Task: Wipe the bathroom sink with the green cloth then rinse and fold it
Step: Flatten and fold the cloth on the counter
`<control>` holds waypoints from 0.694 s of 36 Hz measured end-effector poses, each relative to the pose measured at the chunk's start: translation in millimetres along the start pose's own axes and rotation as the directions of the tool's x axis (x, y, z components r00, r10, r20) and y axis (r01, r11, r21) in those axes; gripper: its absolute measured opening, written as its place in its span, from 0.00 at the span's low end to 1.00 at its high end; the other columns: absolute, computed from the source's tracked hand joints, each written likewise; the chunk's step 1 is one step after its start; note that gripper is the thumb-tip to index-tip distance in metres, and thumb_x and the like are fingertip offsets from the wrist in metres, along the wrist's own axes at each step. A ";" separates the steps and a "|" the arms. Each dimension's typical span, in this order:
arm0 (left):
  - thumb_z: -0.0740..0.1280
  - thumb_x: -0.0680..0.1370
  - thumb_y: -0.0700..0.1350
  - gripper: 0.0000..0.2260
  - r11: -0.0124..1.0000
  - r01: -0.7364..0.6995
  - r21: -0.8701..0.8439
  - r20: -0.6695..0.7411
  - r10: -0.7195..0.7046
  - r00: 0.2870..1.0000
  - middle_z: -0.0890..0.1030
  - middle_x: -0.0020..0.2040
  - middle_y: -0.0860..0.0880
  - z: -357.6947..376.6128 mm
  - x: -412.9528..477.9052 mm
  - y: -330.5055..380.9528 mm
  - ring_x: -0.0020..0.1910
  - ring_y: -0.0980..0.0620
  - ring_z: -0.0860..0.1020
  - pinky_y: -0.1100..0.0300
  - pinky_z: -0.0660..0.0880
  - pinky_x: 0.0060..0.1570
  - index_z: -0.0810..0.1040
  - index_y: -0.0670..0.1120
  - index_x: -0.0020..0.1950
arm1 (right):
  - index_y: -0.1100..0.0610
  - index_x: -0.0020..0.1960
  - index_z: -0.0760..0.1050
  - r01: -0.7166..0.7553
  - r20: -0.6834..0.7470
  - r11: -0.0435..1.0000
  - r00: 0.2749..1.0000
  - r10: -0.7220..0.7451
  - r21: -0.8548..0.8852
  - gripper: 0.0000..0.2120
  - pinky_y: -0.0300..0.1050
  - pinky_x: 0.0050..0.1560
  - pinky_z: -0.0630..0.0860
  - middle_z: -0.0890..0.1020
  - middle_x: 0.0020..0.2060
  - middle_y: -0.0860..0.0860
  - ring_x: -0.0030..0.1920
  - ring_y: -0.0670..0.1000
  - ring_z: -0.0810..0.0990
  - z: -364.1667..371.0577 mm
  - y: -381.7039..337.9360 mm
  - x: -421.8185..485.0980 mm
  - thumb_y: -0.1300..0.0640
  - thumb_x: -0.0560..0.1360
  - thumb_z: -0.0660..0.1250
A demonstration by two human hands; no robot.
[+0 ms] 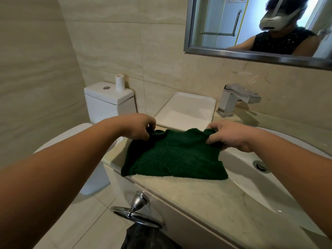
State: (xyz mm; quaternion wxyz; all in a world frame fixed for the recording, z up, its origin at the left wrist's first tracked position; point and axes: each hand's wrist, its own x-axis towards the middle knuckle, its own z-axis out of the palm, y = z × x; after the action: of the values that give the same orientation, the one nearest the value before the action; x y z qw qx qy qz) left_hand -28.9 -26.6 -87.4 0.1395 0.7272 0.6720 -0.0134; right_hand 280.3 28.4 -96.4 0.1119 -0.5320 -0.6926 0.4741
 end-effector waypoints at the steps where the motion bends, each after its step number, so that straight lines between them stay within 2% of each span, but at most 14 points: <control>1: 0.73 0.79 0.43 0.09 1.000 -0.006 -0.005 -0.004 0.006 1.000 0.78 0.49 0.51 -4.0 -1.3 0.6 0.45 0.51 0.77 0.56 0.74 0.42 0.75 0.53 0.51 | 0.59 0.59 0.78 0.009 0.000 1.000 1.000 -0.009 0.007 0.11 0.54 0.50 0.85 0.85 0.54 0.62 0.53 0.60 0.86 -1.9 -2.2 -1.8 0.66 0.77 0.70; 5: 0.76 0.78 0.42 0.11 0.995 0.001 -0.095 0.055 0.004 0.999 0.82 0.50 0.45 -30.6 -13.1 10.7 0.40 0.45 0.85 0.56 0.81 0.36 0.75 0.52 0.49 | 0.59 0.59 0.78 0.107 -0.044 0.992 0.994 -0.104 0.072 0.11 0.53 0.48 0.85 0.84 0.54 0.62 0.53 0.60 0.86 -14.6 -18.7 -13.6 0.68 0.77 0.69; 8: 0.78 0.77 0.41 0.11 0.987 0.037 -0.156 0.184 -0.008 0.983 0.83 0.52 0.41 -53.4 -29.3 29.2 0.44 0.42 0.87 0.58 0.82 0.35 0.76 0.48 0.50 | 0.59 0.57 0.78 0.225 -0.053 0.971 0.974 -0.221 0.078 0.12 0.50 0.45 0.83 0.84 0.53 0.63 0.50 0.59 0.86 -25.3 -40.2 -28.3 0.70 0.76 0.68; 10: 0.80 0.76 0.49 0.13 0.999 0.022 -0.028 0.216 -0.016 0.976 0.83 0.49 0.46 -66.1 -41.2 46.8 0.43 0.49 0.84 0.60 0.79 0.35 0.77 0.48 0.50 | 0.58 0.56 0.79 0.292 -0.029 0.956 0.956 -0.291 0.043 0.13 0.46 0.42 0.81 0.85 0.50 0.59 0.47 0.56 0.86 -29.0 -56.9 -40.4 0.71 0.75 0.68; 12: 0.78 0.74 0.60 0.21 0.993 -0.024 0.117 0.082 0.014 0.997 0.82 0.52 0.51 -76.4 -49.9 65.4 0.47 0.51 0.80 0.59 0.76 0.43 0.77 0.50 0.57 | 0.59 0.55 0.78 0.362 0.009 0.932 0.932 -0.362 -0.013 0.14 0.45 0.42 0.79 0.85 0.48 0.59 0.44 0.53 0.84 -30.6 -73.3 -51.0 0.73 0.74 0.67; 13: 0.78 0.72 0.63 0.29 0.992 -0.052 0.111 0.002 0.052 0.999 0.80 0.58 0.53 -80.4 -51.4 73.7 0.53 0.50 0.80 0.56 0.77 0.50 0.76 0.50 0.65 | 0.60 0.56 0.78 0.391 0.028 0.919 0.920 -0.390 -0.047 0.15 0.46 0.43 0.78 0.84 0.49 0.61 0.44 0.52 0.83 -31.3 -81.3 -56.3 0.73 0.73 0.67; 15: 0.79 0.70 0.65 0.41 0.987 -0.138 -0.077 -0.059 0.133 0.989 0.78 0.69 0.53 -86.8 -53.9 88.7 0.65 0.49 0.78 0.49 0.78 0.65 0.69 0.52 0.78 | 0.61 0.57 0.76 0.428 0.062 0.897 0.904 -0.423 -0.113 0.15 0.49 0.45 0.78 0.83 0.50 0.63 0.45 0.53 0.82 -31.9 -97.0 -67.2 0.73 0.73 0.68; 16: 0.80 0.71 0.63 0.41 0.963 -0.181 -0.200 -0.057 0.173 0.983 0.79 0.71 0.54 -88.9 -55.5 95.5 0.67 0.50 0.79 0.48 0.77 0.68 0.68 0.54 0.79 | 0.60 0.57 0.74 0.444 0.068 0.884 0.896 -0.438 -0.147 0.16 0.51 0.44 0.77 0.83 0.48 0.63 0.44 0.54 0.82 -31.7 -104.1 -71.8 0.72 0.73 0.69; 17: 0.80 0.72 0.60 0.37 0.932 -0.216 -0.292 -0.058 0.208 0.976 0.81 0.69 0.54 -90.0 -56.3 100.9 0.65 0.51 0.81 0.47 0.77 0.69 0.71 0.54 0.78 | 0.59 0.57 0.73 0.459 0.063 0.868 0.888 -0.456 -0.188 0.16 0.53 0.43 0.75 0.81 0.44 0.62 0.42 0.54 0.80 -31.6 -110.3 -75.1 0.71 0.72 0.70; 19: 0.80 0.74 0.55 0.23 0.897 -0.266 -0.354 -0.119 0.239 0.964 0.87 0.57 0.53 -89.6 -55.6 105.7 0.56 0.51 0.85 0.46 0.79 0.66 0.81 0.53 0.67 | 0.56 0.53 0.71 0.483 0.050 0.837 0.872 -0.487 -0.257 0.17 0.52 0.39 0.69 0.75 0.37 0.57 0.38 0.53 0.73 -31.5 -118.9 -80.0 0.68 0.69 0.73; 21: 0.78 0.76 0.51 0.12 0.875 -0.295 -0.384 -0.185 0.240 0.953 0.89 0.50 0.49 -88.0 -52.3 104.9 0.52 0.47 0.86 0.45 0.81 0.61 0.85 0.50 0.58 | 0.55 0.51 0.71 0.485 0.030 0.825 0.867 -0.498 -0.290 0.19 0.50 0.38 0.65 0.71 0.37 0.53 0.37 0.51 0.69 -32.5 -121.9 -83.0 0.65 0.67 0.75; 23: 0.75 0.79 0.45 0.06 0.810 -0.310 -0.497 -0.178 0.255 0.951 0.89 0.48 0.47 -86.5 -48.6 100.0 0.48 0.47 0.87 0.52 0.83 0.53 0.86 0.47 0.56 | 0.56 0.51 0.71 0.469 -0.012 0.837 0.870 -0.492 -0.282 0.18 0.47 0.37 0.65 0.71 0.37 0.52 0.35 0.49 0.68 -33.0 -121.0 -84.3 0.65 0.68 0.77; 25: 0.73 0.81 0.41 0.07 0.731 -0.316 -0.605 -0.143 0.290 0.946 0.89 0.51 0.45 -85.9 -47.3 94.7 0.51 0.45 0.88 0.52 0.83 0.53 0.86 0.44 0.59 | 0.56 0.50 0.72 0.438 -0.043 0.864 0.886 -0.462 -0.249 0.16 0.45 0.35 0.66 0.73 0.35 0.52 0.33 0.48 0.70 -31.2 -118.1 -84.3 0.65 0.70 0.77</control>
State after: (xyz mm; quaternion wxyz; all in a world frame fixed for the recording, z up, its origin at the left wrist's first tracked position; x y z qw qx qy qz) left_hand 45.0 -59.2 22.4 0.3578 0.7404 0.5137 0.2448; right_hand 260.8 -24.1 41.0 0.1913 -0.3882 -0.8416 0.3231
